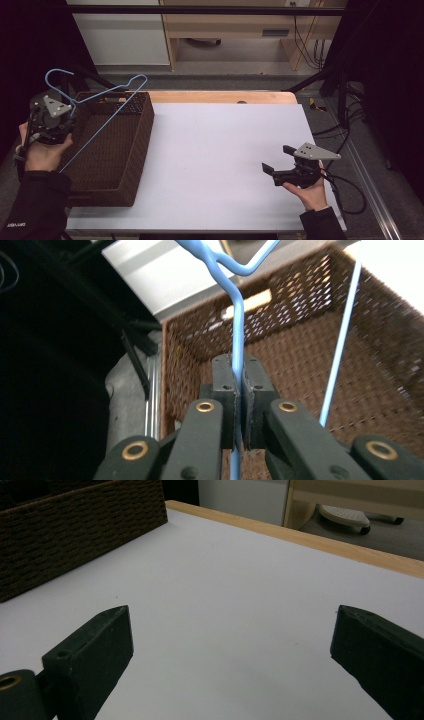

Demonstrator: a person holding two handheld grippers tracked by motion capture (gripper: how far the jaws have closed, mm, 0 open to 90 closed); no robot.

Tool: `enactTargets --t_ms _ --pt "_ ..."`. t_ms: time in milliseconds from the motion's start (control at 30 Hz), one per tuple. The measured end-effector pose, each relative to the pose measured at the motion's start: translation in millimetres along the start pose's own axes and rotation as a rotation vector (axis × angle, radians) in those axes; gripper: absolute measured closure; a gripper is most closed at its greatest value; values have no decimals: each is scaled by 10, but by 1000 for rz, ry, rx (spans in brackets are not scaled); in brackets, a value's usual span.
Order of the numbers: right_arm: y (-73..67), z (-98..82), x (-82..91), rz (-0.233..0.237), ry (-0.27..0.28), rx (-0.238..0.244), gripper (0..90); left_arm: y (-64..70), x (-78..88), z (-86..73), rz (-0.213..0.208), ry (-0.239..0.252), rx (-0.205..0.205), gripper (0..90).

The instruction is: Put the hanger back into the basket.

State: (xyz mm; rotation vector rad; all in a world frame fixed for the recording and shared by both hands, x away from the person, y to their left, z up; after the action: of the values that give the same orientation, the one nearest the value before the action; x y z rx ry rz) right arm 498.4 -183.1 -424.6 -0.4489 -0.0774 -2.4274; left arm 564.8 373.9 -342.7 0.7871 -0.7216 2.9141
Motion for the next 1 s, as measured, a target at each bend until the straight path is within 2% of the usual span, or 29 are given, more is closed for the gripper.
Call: enactTargets --t_ms 233,300,567,600,633,767,900,1000 --pt "-7 -6 -11 1 -4 -3 40 -18 -168 -272 30 -85 -15 868" --pt "-12 -7 -12 3 -5 -3 40 16 -249 -373 30 -108 -15 868" --pt "-12 -13 -18 5 -7 2 41 151 -402 -602 18 -186 -24 868" --pt "-12 -14 -22 2 -7 -1 40 201 -446 -675 2 -218 -23 867" --pt "-12 -14 -22 2 -7 -1 40 201 -446 -675 2 -218 -23 867" --pt "-7 -10 -19 0 -5 -2 40 298 -520 -804 -35 -272 -32 865" --pt "-9 -15 -24 -1 -8 -1 41 421 -548 -855 -90 -307 -38 859" --pt "-11 -20 -24 -1 -12 -3 40 472 -539 -842 -113 -303 -32 828"
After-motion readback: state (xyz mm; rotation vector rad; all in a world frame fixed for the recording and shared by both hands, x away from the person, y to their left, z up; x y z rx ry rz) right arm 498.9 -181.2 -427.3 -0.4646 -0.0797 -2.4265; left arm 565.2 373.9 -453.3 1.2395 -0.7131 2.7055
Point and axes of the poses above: each handheld gripper's, and its own axes: x roughly backward along the jaws, z roughly out of its top, y roughly to its right, the point moved 10 cm from there along -x, roughly forward along the jaws, and after that the axes turned 4 degrees about y, right-handed, at the moved point
